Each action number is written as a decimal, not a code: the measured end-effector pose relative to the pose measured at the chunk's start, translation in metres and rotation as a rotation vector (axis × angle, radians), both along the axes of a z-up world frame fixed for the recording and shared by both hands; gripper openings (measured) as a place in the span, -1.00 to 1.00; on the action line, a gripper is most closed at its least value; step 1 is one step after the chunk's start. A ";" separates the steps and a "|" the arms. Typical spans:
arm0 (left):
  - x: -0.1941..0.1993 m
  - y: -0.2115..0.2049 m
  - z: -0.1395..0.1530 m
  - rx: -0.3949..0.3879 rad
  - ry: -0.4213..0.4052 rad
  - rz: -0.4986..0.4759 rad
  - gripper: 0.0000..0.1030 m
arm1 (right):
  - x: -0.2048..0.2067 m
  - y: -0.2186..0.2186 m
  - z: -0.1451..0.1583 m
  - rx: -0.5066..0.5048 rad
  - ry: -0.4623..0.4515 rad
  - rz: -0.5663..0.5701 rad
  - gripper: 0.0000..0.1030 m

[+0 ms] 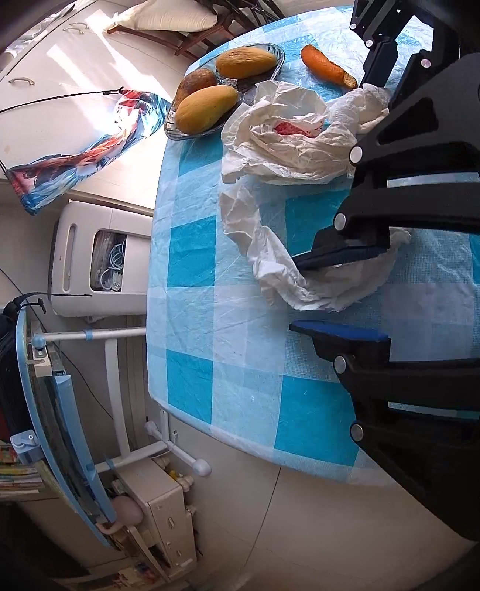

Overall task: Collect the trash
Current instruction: 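Reach left tool to the white tissue and close on it, then grasp a second white tissue with right tool while left tool lifts its tissue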

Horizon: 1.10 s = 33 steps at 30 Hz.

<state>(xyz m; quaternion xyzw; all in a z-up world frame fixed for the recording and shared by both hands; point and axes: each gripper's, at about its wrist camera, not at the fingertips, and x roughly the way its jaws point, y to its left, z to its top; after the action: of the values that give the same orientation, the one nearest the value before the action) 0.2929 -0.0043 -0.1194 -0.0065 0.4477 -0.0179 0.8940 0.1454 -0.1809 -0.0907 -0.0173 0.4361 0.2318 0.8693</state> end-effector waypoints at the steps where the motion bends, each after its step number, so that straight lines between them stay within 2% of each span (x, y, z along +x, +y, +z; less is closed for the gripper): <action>1: -0.001 0.001 -0.001 -0.011 0.010 -0.004 -0.68 | 0.001 0.000 0.000 0.002 0.004 0.006 -0.54; 3: -0.009 0.003 0.000 -0.035 0.007 -0.009 -0.82 | -0.001 0.001 0.002 0.007 0.006 0.018 -0.55; 7: -0.034 0.016 0.012 -0.066 -0.017 0.008 -0.83 | -0.008 0.003 0.007 0.035 0.009 0.036 -0.55; 16: -0.112 0.028 0.058 -0.110 -0.107 0.009 -0.83 | -0.046 0.010 0.034 0.092 -0.024 0.077 -0.55; 23: -0.169 0.019 0.078 -0.069 -0.162 -0.022 -0.83 | -0.080 0.003 0.057 0.141 -0.067 0.072 -0.55; 33: -0.241 0.001 0.090 -0.013 -0.208 -0.081 -0.83 | -0.142 -0.014 0.068 0.237 -0.083 0.033 -0.55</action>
<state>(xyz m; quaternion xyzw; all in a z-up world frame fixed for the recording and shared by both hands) 0.0524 -0.0035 -0.0291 0.0079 0.3523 -0.0576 0.9341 0.0038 -0.1948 -0.0226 0.0688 0.3691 0.2952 0.8786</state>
